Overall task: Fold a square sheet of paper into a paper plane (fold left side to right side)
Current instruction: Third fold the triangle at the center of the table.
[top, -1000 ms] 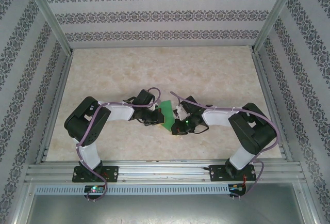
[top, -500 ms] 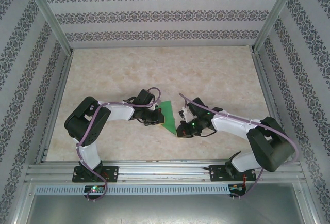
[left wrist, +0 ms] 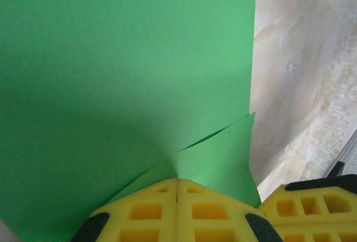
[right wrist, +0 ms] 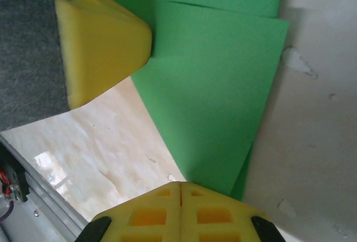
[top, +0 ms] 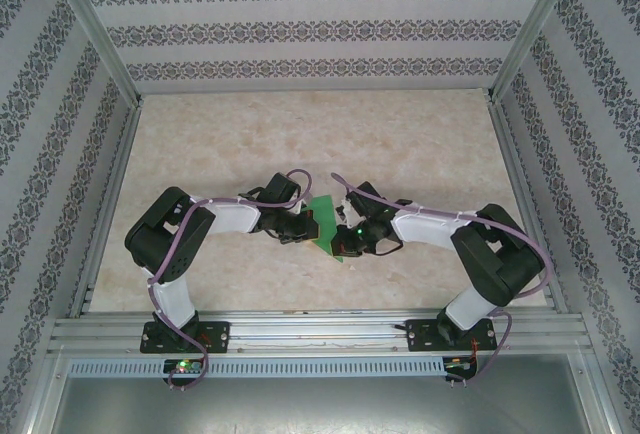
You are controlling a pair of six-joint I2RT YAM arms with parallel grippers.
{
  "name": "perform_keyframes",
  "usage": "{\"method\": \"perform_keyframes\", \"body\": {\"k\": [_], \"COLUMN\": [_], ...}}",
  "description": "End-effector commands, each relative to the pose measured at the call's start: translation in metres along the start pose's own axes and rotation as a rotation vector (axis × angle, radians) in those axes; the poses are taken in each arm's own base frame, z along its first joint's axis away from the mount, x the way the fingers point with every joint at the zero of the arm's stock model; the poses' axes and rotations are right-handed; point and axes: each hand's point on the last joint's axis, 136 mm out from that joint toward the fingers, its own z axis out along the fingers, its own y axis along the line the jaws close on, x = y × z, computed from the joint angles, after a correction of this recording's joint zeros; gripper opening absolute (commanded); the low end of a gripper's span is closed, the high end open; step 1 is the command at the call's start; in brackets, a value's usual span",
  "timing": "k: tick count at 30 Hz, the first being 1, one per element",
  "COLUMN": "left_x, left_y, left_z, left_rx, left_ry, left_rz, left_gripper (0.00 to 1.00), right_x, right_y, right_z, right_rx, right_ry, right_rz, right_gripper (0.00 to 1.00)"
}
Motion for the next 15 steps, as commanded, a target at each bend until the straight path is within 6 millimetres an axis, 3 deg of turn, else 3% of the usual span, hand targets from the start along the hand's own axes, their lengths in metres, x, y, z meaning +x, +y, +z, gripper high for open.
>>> {"method": "perform_keyframes", "body": {"k": [1, 6, 11, 15], "left_x": [0.017, 0.014, 0.005, 0.005], "left_y": [0.038, 0.029, 0.007, -0.011], "left_z": [0.008, 0.006, -0.005, -0.015], "left_rx": [-0.136, -0.103, -0.036, 0.025], "left_ry": [0.041, 0.03, -0.021, -0.05], "left_rz": [-0.066, -0.056, -0.011, 0.031], "left_gripper": [0.0, 0.01, 0.05, 0.04], "right_x": [-0.003, 0.005, 0.016, 0.02], "right_y": [-0.006, -0.023, -0.043, -0.049], "right_z": [0.004, 0.01, 0.011, 0.011], "right_rx": [0.048, 0.108, 0.196, 0.219], "right_ry": [-0.001, 0.035, 0.057, 0.057], "right_rz": [0.018, 0.047, 0.075, 0.088], "right_gripper": [0.0, 0.0, 0.0, 0.0]}}
